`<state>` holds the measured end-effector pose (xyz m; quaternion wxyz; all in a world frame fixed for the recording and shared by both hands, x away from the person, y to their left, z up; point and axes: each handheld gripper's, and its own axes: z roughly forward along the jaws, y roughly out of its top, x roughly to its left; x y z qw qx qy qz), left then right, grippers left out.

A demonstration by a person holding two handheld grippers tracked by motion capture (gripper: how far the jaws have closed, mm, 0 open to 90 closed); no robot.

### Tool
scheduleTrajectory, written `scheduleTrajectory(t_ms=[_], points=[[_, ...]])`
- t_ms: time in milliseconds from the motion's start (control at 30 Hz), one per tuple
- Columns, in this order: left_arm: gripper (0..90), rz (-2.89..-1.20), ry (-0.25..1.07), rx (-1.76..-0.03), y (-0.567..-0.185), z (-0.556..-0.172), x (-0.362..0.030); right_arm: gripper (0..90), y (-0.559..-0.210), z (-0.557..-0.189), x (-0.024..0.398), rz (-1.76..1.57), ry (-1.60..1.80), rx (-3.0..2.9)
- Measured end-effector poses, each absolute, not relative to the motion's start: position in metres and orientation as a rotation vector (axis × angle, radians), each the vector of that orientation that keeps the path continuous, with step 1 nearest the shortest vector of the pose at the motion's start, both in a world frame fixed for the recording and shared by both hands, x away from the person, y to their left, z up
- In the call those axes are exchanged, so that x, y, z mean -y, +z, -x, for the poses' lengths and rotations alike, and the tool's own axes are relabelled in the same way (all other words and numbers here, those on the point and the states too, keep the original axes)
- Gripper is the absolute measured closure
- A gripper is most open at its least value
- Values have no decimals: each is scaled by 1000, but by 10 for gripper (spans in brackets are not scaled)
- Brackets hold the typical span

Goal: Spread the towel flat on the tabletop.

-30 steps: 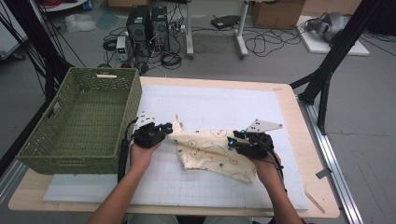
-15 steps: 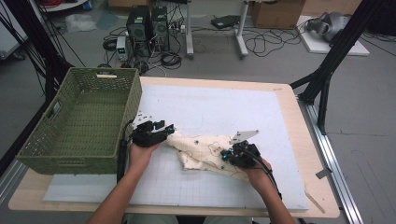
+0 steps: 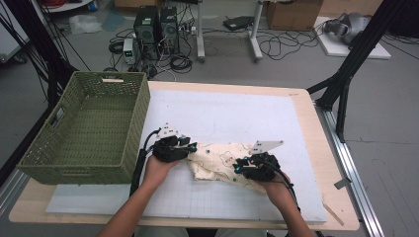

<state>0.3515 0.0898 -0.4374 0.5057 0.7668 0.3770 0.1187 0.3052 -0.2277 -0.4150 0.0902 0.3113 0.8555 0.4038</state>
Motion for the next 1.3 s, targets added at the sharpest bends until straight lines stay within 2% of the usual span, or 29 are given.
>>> scheduleTrajectory(t_ms=[267, 433, 633, 700, 733, 800, 900, 1233, 1300], points=[[661, -1955, 255, -892, -446, -350, -79, 643, -382, -329, 263, -1095, 1187, -2269], [674, -2006, 251, -882, -450, -350, -76, 568, -399, -353, 267, -1234, 1038, -2271], [677, -2005, 247, -884, -450, -349, -77, 492, -423, -374, 248, -1260, 880, -2318], [672, -1999, 241, -880, -449, -349, -78, 520, -433, -379, 244, -1269, 828, -2356], [665, -1988, 239, -882, -448, -349, -78, 604, -435, -381, 243, -1268, 846, -2368], [641, -1952, 245, -894, -444, -349, -81, 843, -433, -381, 241, -1189, 869, -2426], [626, -1894, 260, -904, -438, -349, -87, 851, -429, -379, 235, -1040, 763, -2428], [558, -1788, 357, -997, -431, -355, -104, 838, -413, -382, 264, -1079, 651, -2059], [547, -1762, 358, -1019, -431, -358, -106, 770, -417, -385, 268, -1132, 645, -2075]])
